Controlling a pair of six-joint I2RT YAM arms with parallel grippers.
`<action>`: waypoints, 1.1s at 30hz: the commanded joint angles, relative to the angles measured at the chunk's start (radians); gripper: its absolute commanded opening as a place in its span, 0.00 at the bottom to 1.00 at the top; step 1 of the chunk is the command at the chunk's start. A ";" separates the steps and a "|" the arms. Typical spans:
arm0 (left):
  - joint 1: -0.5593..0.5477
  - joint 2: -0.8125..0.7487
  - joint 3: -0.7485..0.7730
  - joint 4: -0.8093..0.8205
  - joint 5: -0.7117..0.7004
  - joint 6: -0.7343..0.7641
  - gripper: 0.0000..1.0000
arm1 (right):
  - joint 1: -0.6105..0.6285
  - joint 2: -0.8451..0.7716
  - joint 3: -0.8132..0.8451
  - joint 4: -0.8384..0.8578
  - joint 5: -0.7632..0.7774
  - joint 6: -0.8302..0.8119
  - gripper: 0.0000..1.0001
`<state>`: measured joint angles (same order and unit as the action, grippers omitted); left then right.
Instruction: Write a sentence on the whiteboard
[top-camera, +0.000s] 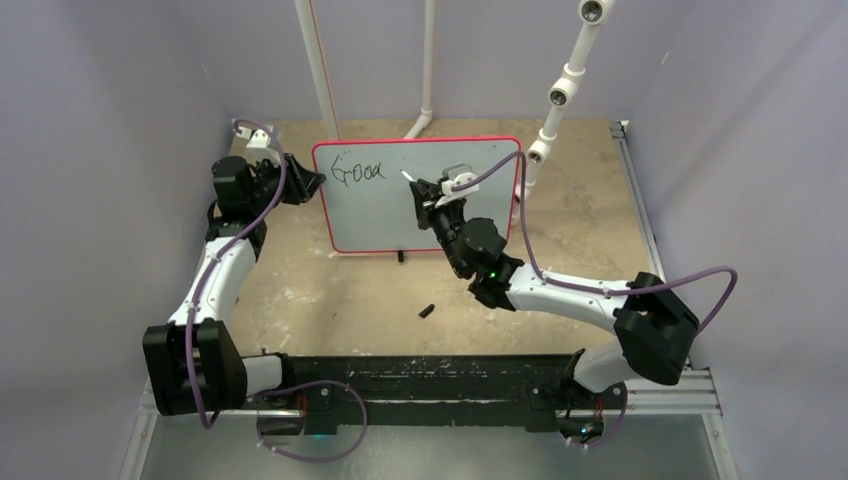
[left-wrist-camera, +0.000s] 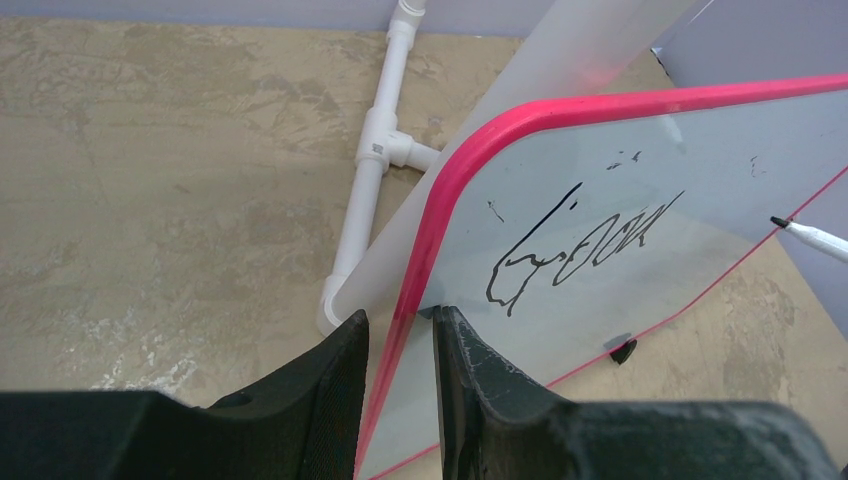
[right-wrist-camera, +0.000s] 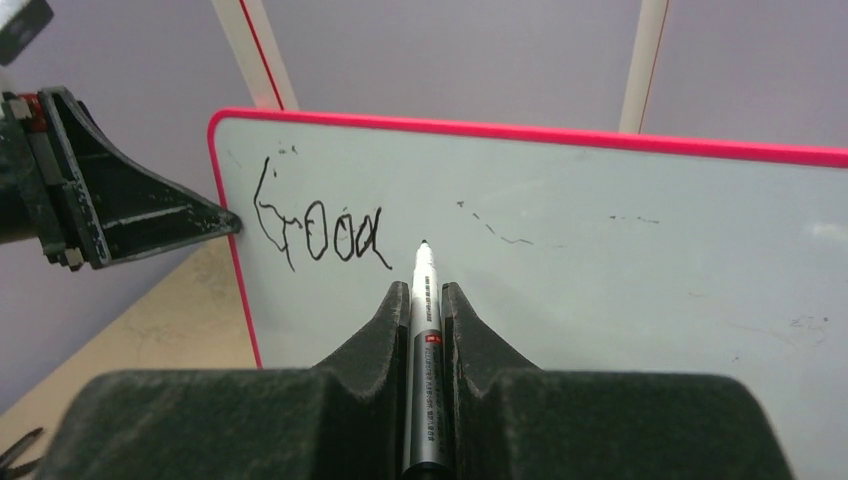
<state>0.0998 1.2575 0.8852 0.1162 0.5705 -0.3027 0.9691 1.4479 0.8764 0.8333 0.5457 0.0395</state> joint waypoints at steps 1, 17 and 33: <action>-0.001 -0.009 -0.006 0.008 -0.006 0.017 0.29 | -0.014 0.024 0.013 0.034 -0.025 0.013 0.00; -0.001 -0.009 -0.003 0.007 -0.007 0.019 0.29 | -0.025 0.072 0.012 0.056 0.096 -0.007 0.00; 0.000 -0.009 -0.002 0.006 -0.007 0.020 0.29 | -0.027 -0.002 -0.041 0.119 0.034 -0.035 0.00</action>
<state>0.0998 1.2575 0.8852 0.1062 0.5682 -0.2955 0.9466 1.5005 0.8509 0.8722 0.6262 0.0280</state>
